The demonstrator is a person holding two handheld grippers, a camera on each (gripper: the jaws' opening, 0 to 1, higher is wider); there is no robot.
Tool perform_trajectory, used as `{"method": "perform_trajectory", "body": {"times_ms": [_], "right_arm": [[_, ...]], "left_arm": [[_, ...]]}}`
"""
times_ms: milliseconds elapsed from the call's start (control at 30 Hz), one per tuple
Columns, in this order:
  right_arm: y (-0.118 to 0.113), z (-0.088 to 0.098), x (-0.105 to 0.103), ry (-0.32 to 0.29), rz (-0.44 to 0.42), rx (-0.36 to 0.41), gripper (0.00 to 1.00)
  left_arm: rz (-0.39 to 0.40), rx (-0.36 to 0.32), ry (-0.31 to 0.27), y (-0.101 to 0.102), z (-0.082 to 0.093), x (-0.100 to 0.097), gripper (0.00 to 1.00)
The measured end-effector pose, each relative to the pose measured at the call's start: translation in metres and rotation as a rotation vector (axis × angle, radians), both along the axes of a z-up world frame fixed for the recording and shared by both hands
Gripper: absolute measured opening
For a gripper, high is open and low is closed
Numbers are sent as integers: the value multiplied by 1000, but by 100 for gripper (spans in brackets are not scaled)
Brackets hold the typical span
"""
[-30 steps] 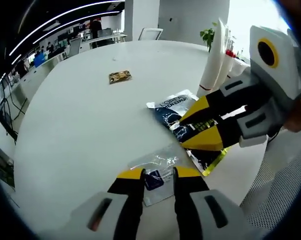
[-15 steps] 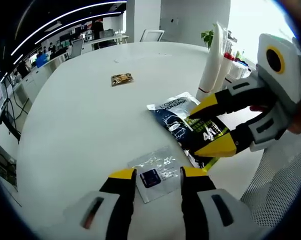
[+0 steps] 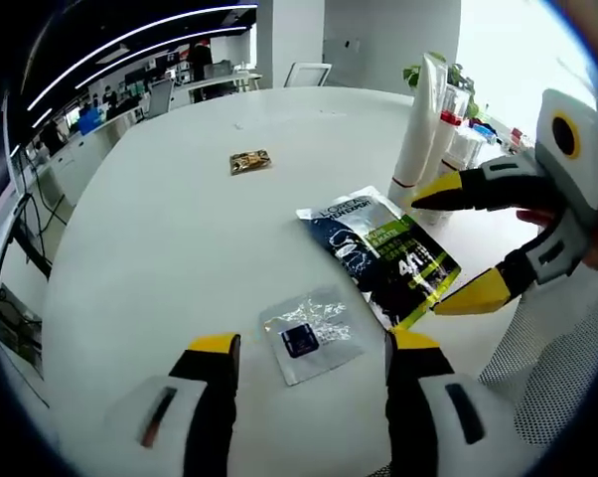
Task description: Arrange the skincare products in the storage area until every visible bottle or jar stands upright without overlapping.
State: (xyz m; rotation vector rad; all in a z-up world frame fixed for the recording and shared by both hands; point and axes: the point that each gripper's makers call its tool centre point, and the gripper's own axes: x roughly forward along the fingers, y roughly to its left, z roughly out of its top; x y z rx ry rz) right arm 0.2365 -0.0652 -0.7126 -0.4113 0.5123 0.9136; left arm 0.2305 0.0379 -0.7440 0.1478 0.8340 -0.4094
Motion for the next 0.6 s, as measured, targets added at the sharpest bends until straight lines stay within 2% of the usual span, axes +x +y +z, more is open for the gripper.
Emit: {"method": "perform_trajectory", "body": {"times_ms": [333,600], "right_arm": [[-18,5,-16,10,-39,22,70],[-50,15,-22,9,-156,34,81]], "left_arm": [[13,-25,-6,0,8,-11,76],[30,-43,-30,3,17,-20,82]]}}
